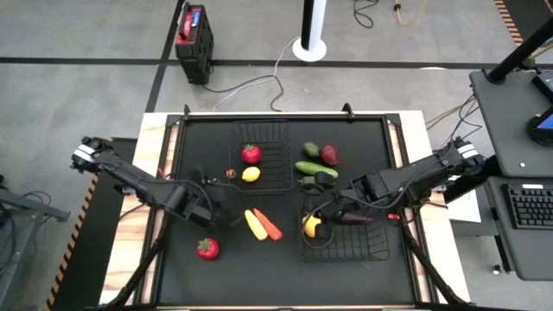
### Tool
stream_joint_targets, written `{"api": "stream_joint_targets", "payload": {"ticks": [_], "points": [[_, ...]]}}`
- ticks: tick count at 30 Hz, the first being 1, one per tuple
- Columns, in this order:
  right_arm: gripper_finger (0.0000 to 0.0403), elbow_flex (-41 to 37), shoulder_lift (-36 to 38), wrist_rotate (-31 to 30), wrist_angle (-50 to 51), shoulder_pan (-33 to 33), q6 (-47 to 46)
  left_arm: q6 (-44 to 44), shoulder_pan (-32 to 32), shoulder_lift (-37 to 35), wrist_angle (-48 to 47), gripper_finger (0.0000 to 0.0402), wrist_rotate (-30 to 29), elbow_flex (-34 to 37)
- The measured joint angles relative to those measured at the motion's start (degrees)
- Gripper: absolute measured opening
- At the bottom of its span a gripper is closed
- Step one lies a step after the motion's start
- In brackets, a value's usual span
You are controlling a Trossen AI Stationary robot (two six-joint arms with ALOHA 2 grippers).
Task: Sort produce into baskets
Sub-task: Put the tomato into the top black wire basket
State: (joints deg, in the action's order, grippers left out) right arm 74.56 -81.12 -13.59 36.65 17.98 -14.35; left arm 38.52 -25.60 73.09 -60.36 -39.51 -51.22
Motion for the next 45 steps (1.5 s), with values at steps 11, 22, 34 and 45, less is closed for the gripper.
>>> {"api": "stream_joint_targets", "payload": {"ticks": [11, 22, 34, 45], "points": [[0.0013, -0.01, 0.00, 0.02, -1.84, 0.00, 0.85, -26.06, 8.71, -21.16, 21.82, 0.0079, 15.44, 12.09], [0.0013, -0.02, -0.01, 0.05, -1.87, 0.00, -0.60, -14.08, 10.33, -33.98, 28.04, 0.0058, 13.96, 24.09], [0.0013, -0.02, -0.07, 0.05, -2.30, 0.00, -0.41, -12.10, 12.03, -29.88, 29.35, 0.0058, 0.77, 29.22], [0.0013, -0.02, -0.07, 0.05, -2.83, 0.01, 1.49, -15.81, 17.10, -25.13, 35.40, 0.0052, 4.08, 33.10]]}}
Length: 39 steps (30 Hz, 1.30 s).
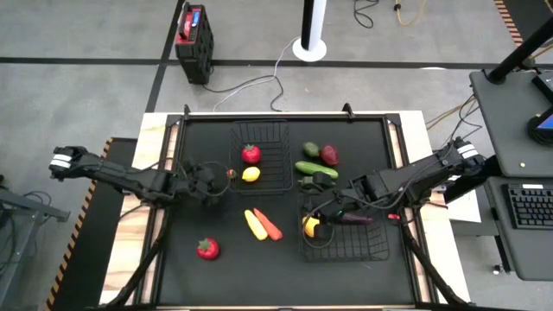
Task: Sort produce into baskets
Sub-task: Put the tomato into the top black wire basket
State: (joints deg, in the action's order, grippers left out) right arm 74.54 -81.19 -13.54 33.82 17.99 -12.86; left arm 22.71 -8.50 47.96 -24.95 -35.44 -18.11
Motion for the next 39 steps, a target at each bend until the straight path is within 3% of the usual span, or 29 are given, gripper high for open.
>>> {"api": "stream_joint_targets", "payload": {"ticks": [6, 11, 22, 29, 33, 39], "points": [[0.0013, 0.00, 0.00, 0.00, 0.03, -0.01, -0.02, -4.58, 2.67, 2.00, 4.42, 0.0037, 0.74, 0.64], [0.0013, 0.00, 0.00, 0.00, -0.06, 0.00, -0.02, -10.82, 4.05, 3.28, 12.42, 0.0029, 6.35, 0.66], [0.0013, 0.00, 0.00, 0.00, -0.19, 0.00, -0.04, -14.02, 10.09, 7.39, 12.71, 0.0027, 3.45, 0.66], [0.0013, 0.00, 0.00, 0.00, -0.17, -0.01, -0.15, -20.06, 12.73, 9.62, 16.33, 0.0027, 6.73, 0.66], [0.0013, 0.00, 0.00, 0.00, -0.17, 0.00, -0.20, -21.72, 14.26, 10.34, 16.46, 0.0042, 10.89, 0.66], [0.0013, 0.00, 0.00, 0.02, -0.17, 0.01, -0.20, -22.23, 14.78, 10.46, 16.90, 0.0101, 10.94, 0.66]]}}
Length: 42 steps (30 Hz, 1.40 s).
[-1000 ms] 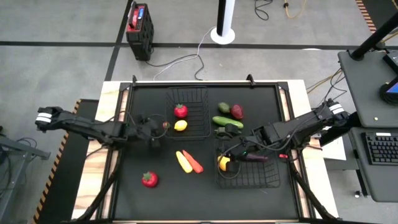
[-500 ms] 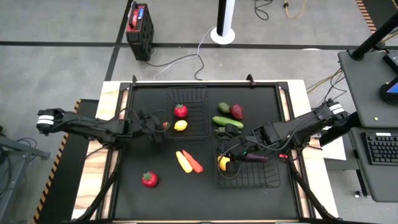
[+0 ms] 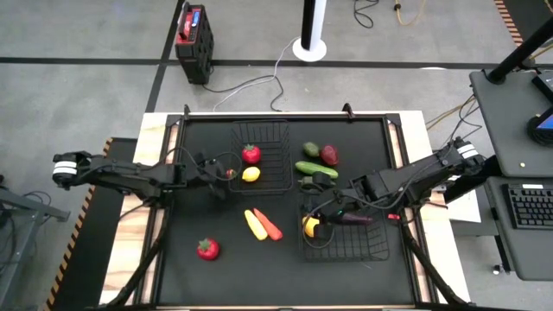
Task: Sort produce into baskets
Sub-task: Put the tomato into the top black wire basket
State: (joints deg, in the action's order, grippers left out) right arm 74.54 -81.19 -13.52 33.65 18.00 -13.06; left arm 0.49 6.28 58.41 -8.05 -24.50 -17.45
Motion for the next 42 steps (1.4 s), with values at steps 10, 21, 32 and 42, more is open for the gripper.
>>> {"api": "stream_joint_targets", "payload": {"ticks": [10, 21, 32, 42], "points": [[0.0013, 0.00, 0.00, -0.02, 0.00, 0.00, 0.02, -1.77, 0.00, 0.03, 3.72, 0.0218, -0.50, 1.45], [0.0013, 0.00, 0.00, 0.00, 0.00, -0.01, 0.02, -2.99, 0.00, 2.39, 9.73, 0.0234, 0.01, 4.20], [0.0013, 0.00, 0.00, -0.02, 0.00, 0.00, 0.02, -4.48, 0.00, 9.78, 14.37, 0.0231, 1.25, 4.20], [0.0013, -0.02, 0.00, -0.02, -0.02, 0.00, 0.02, -5.35, -0.02, 13.25, 18.16, 0.0231, 0.72, 4.11]]}}
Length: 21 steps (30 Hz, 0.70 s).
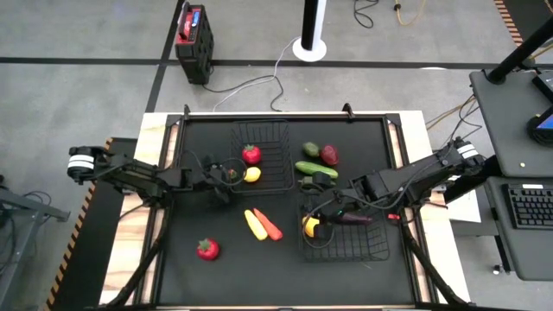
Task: Sort produce into baskets
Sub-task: Put the tomato into the top black wire basket
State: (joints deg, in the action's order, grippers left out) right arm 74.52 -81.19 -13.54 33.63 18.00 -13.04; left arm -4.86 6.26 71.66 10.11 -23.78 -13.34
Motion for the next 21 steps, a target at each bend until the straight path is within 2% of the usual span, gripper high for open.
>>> {"api": "stream_joint_targets", "payload": {"ticks": [6, 9, 21], "points": [[0.0013, 0.00, 0.00, 0.00, -0.03, -0.02, 0.00, -0.48, 0.02, -0.70, -0.44, 0.0230, -2.01, 0.00], [0.0013, 0.00, 0.00, 0.00, -0.04, 0.00, 0.00, -0.50, 0.02, -0.87, -0.44, 0.0216, -2.83, 0.00], [0.0013, 0.00, 0.00, 0.00, -0.05, 0.00, -0.59, 0.13, 0.02, -0.77, -0.95, 0.0074, -3.40, 0.00]]}}
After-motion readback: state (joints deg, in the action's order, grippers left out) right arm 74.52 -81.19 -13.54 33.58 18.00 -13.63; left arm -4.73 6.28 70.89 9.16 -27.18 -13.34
